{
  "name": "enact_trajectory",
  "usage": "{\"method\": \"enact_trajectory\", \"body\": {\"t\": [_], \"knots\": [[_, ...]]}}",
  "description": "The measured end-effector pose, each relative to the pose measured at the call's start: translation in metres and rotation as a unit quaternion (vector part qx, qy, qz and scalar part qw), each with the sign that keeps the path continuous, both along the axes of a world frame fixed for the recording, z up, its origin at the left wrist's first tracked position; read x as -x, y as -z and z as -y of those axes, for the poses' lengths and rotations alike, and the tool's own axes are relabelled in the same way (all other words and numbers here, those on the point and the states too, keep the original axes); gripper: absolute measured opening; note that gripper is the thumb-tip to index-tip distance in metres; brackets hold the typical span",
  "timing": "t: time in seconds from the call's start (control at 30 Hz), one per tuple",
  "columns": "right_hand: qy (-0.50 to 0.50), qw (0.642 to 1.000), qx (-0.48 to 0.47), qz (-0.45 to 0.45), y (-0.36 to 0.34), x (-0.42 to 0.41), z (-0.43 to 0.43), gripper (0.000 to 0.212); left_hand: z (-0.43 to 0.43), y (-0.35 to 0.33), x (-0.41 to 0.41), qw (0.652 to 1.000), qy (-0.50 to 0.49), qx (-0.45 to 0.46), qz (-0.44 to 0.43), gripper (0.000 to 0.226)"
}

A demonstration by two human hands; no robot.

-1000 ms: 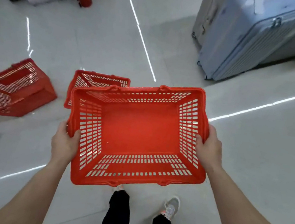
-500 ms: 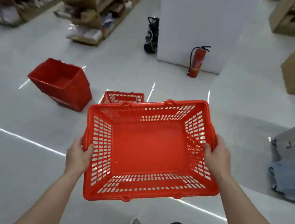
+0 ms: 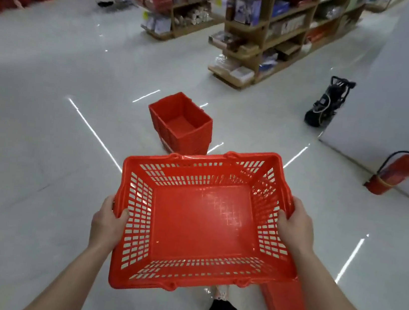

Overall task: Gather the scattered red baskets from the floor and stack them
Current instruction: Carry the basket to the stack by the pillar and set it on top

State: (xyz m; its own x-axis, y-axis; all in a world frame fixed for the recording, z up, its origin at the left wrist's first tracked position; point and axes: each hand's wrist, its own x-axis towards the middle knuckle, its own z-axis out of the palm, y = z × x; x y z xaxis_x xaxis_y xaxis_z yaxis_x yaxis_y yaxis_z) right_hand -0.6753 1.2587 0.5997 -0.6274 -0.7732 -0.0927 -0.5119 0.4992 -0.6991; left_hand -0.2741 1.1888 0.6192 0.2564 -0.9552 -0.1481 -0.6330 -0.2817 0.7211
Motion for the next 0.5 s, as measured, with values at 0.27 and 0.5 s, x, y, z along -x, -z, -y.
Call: {"method": "enact_trajectory", "body": {"t": [0.27,0.5], "knots": [[-0.076,0.997,-0.015,-0.003,-0.009,0.008,0.196,0.044,0.124,-0.008,0.012,0.995,-0.101,-0.005,0.011,0.038],[-0.109,0.994,-0.023,-0.001,-0.007,-0.009,0.339,0.045,0.238,0.003,-0.006,0.991,-0.136,-0.01,-0.002,0.039]]}}
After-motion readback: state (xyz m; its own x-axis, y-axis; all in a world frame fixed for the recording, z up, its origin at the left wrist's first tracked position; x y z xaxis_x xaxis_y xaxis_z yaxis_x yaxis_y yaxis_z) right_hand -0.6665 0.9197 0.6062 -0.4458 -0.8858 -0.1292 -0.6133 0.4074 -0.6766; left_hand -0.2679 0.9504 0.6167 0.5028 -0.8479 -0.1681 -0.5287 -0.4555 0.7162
